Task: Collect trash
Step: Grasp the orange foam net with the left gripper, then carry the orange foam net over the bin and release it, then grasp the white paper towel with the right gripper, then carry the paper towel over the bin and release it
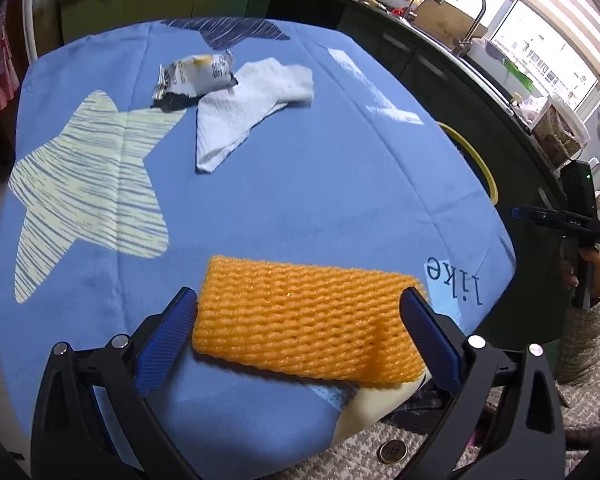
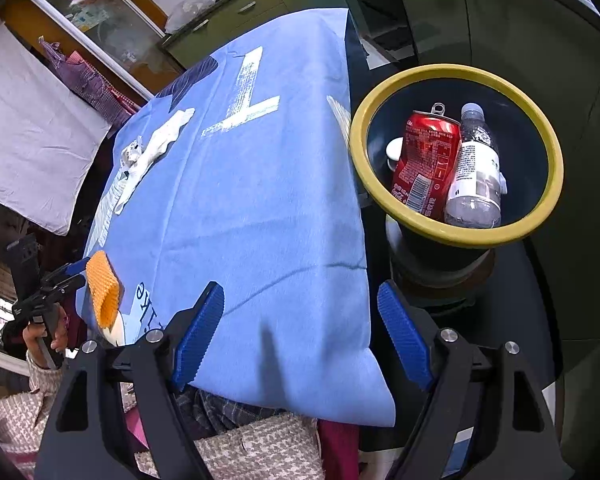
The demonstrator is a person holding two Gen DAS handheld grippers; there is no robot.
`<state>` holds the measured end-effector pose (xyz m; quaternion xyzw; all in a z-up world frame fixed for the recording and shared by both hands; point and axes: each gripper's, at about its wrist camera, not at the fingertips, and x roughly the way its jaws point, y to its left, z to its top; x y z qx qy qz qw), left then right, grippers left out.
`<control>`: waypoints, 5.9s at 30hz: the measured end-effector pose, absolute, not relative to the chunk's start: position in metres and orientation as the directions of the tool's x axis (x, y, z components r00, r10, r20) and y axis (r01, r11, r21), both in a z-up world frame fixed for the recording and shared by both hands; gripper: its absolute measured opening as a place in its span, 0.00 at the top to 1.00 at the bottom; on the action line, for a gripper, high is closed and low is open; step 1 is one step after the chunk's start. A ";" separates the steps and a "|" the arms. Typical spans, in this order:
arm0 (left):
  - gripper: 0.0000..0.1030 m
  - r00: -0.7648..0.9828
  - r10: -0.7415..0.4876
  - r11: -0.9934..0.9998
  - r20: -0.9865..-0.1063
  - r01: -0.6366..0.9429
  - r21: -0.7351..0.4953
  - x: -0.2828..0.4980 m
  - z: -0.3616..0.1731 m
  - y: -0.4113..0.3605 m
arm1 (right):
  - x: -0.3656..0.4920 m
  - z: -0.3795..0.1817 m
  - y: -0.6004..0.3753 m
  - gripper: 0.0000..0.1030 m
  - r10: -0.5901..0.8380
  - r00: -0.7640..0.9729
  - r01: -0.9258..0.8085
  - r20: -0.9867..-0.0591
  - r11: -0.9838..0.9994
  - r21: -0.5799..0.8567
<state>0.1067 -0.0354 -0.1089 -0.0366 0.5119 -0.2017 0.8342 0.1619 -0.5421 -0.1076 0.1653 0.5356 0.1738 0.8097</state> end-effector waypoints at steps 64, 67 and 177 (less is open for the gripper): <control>0.95 0.215 -0.539 0.508 -0.815 0.854 -0.111 0.246 -0.027 -0.471 | 0.088 -0.120 -0.661 0.23 0.420 0.517 0.113 -0.746 0.830 0.546; 0.95 0.184 -0.496 0.509 -0.849 0.854 -0.112 0.260 -0.052 -0.503 | 0.085 -0.128 -0.669 0.23 0.418 0.515 0.140 -0.748 0.820 0.555; 0.08 0.711 -0.293 0.949 -0.640 0.133 -0.287 0.257 -0.091 0.047 | 0.160 -0.094 -0.521 0.25 0.392 0.624 0.063 -0.676 0.837 0.544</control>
